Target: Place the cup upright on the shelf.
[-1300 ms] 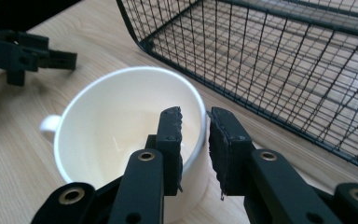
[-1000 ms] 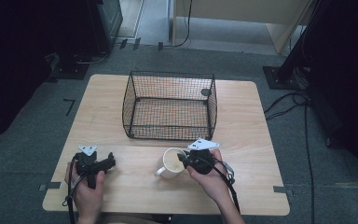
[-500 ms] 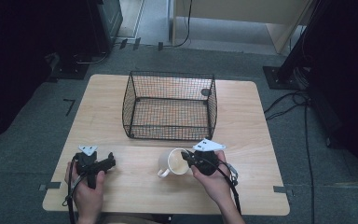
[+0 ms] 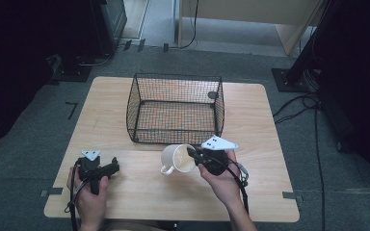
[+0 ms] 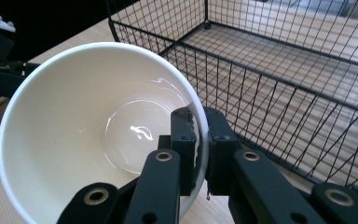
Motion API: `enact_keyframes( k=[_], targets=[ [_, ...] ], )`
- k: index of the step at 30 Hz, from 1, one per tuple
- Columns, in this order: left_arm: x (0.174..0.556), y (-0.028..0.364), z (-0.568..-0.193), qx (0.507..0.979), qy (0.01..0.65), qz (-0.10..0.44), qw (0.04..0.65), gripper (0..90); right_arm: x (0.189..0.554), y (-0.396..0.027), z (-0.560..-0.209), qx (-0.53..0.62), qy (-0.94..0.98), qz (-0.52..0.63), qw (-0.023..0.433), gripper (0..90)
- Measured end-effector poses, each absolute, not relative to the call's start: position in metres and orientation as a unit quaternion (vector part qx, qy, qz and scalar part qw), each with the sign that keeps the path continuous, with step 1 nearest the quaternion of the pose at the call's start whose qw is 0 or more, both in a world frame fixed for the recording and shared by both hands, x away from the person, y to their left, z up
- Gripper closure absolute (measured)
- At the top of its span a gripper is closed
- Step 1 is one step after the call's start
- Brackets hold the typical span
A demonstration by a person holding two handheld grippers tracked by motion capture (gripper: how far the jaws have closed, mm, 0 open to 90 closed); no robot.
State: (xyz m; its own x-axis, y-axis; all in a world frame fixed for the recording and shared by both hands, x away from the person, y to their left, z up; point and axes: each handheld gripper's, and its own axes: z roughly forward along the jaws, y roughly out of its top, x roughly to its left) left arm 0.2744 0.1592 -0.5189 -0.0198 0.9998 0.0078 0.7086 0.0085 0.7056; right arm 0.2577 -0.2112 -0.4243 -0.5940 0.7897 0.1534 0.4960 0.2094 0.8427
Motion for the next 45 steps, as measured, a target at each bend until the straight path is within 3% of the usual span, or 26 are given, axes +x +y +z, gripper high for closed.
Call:
enact_keyframes(
  k=[29,45],
  targets=[
    [0.275,0.159,-0.519,0.649,0.657,0.275,0.266,9.2,0.288,-0.21,-0.365,0.408,0.733,0.506,0.2,84.8],
    [0.275,0.159,-0.519,0.65,0.657,0.275,0.267,9.2,0.313,-0.203,-0.364,0.417,0.73,0.501,0.205,84.8]
  ],
)
